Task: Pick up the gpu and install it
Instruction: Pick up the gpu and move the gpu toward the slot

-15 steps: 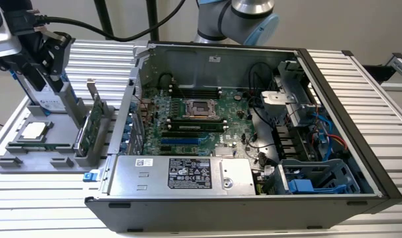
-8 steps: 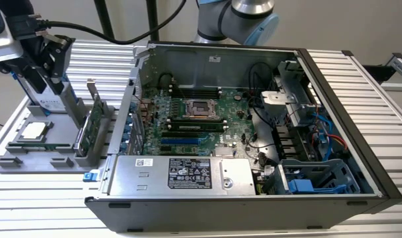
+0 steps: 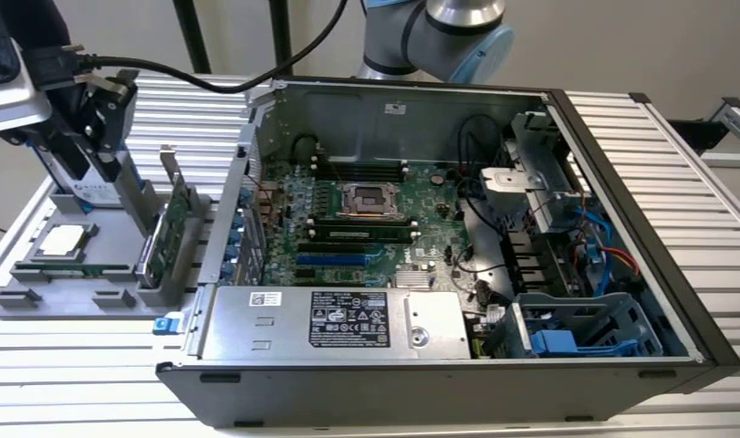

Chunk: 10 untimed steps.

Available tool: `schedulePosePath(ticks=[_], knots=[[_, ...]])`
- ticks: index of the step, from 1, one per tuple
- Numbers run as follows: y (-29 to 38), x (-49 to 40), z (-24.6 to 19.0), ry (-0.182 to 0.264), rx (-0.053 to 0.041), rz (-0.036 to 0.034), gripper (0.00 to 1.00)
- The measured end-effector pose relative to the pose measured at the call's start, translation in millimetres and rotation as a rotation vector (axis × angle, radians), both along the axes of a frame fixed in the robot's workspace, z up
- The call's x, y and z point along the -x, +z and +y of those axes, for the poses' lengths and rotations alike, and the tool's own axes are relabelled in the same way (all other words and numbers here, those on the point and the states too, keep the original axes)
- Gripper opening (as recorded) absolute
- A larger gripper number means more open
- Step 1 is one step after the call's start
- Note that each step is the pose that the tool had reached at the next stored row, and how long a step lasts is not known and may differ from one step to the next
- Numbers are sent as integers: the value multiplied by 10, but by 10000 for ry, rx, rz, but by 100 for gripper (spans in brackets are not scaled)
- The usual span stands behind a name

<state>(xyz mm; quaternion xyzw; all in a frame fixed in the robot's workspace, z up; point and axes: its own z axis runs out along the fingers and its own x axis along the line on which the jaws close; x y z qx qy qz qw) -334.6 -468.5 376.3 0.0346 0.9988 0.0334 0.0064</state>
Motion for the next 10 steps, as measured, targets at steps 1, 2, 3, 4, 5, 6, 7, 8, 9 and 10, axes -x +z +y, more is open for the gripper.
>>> schedulePosePath(ticks=[1,2,3,4,5,6,7,8,9,10], knots=[[-13,0,0,-1,1,6,0],[-25,0,0,-1,1,9,0],[-35,0,0,0,1,11,0],[-46,0,0,0,0,11,0],[-55,0,0,0,1,11,0],[-62,0,0,0,1,12,0],[-70,0,0,0,1,12,0],[-77,0,0,0,1,11,0],[-85,0,0,0,1,12,0],[-93,0,0,0,1,12,0]])
